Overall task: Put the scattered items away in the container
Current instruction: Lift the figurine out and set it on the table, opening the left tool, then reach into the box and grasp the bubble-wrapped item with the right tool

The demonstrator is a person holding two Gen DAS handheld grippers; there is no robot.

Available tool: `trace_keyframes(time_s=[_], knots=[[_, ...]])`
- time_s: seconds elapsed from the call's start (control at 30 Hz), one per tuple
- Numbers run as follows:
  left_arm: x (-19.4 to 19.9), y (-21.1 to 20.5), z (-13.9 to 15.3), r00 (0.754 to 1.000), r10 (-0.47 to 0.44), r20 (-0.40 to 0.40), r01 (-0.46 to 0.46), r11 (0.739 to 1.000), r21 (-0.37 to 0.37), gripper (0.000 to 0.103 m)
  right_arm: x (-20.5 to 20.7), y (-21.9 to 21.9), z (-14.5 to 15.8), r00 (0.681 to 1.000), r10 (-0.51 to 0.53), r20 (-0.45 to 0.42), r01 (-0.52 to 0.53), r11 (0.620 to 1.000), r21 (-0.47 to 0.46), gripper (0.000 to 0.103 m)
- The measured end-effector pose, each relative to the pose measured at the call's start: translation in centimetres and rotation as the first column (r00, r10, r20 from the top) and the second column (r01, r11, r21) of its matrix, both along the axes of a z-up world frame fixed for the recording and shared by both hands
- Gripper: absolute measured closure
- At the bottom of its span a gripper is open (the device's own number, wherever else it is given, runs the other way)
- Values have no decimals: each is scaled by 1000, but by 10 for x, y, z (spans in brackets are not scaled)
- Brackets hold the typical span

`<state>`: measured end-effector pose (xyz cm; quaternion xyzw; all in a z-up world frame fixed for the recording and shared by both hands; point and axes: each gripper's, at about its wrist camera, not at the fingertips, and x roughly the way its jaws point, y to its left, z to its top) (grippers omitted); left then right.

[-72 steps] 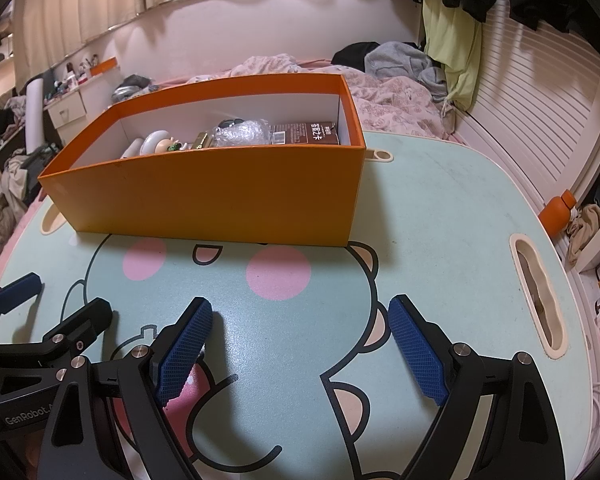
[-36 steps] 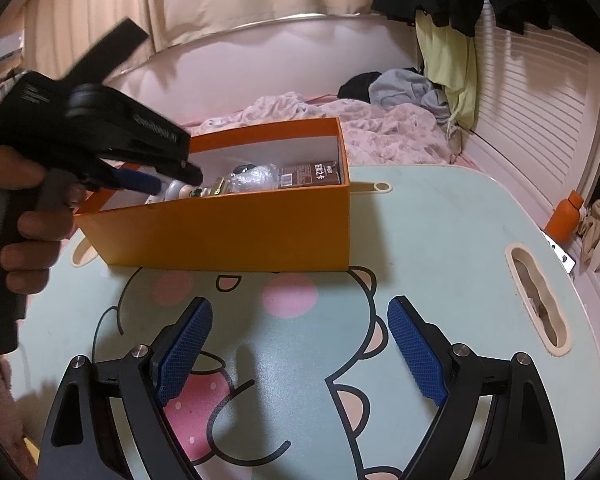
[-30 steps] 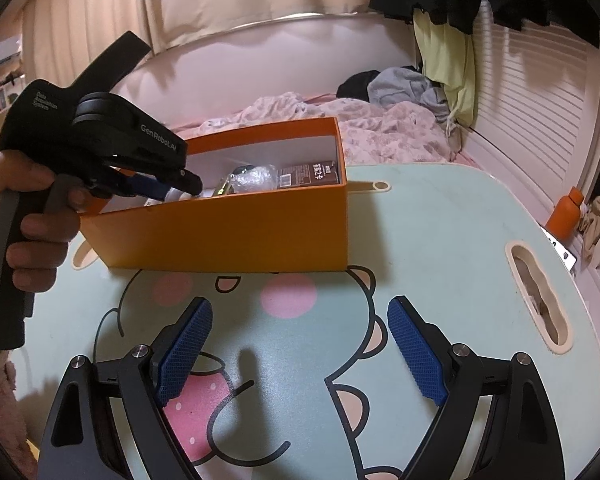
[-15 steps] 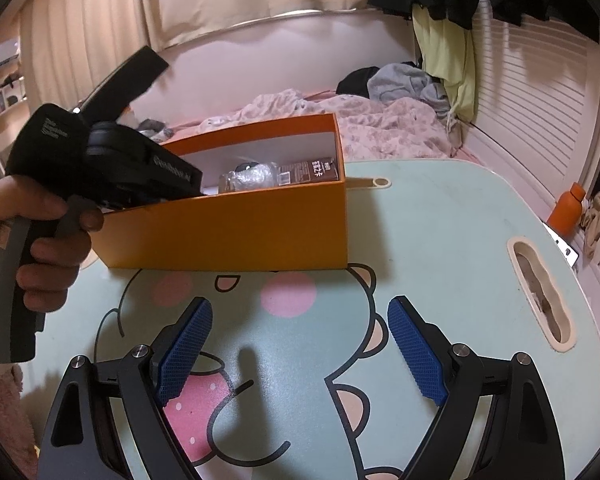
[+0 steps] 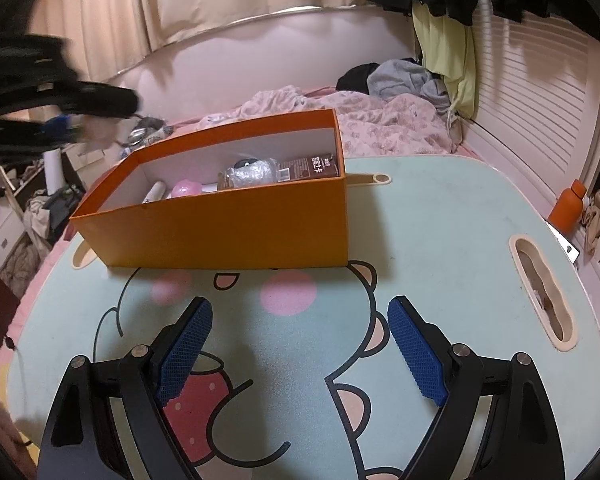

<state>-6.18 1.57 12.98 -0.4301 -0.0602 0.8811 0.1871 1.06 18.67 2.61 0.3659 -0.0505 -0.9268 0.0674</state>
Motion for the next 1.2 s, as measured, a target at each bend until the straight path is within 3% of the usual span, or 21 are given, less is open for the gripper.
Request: trace_keyframes(time_s=[0.17,0.3,0.43,0.57,0.67,0.8,1.13,1.2], knots=[[30,0,-29,999,-39,33,40,999,-18,67,-1,0,-1,1000,-1,2,1,1000,4,13],[46,-5,-55,1000,19,23,-18,999,-33,67,-3,0,-3,1000,-4,8,4,1000,5,13],[57,-10,-76,999,45,15,-45,999,-4,67,-3,-1,-4,1000,-6,11,6,1000,10,13],[58,-8,-91,997,77,1,-77,997,-31,67,-4,0,-3,1000,-4,14,4,1000,11,13],[60,-14,-95,995,97,-33,-96,995,28,65,-4,0,-4,1000,-4,14,4,1000,9,13],[67,-21,-96,986,123,-111,-113,989,91,41,-7,0,-4,1000,-7,14,7,1000,10,13],[72,-39,-103,981,146,-127,-121,975,185,40,-10,2,1,998,2,61,0,1000,-24,14],[71,-38,-104,983,143,-118,-120,976,184,40,-14,3,11,997,-6,73,8,1000,-16,35]])
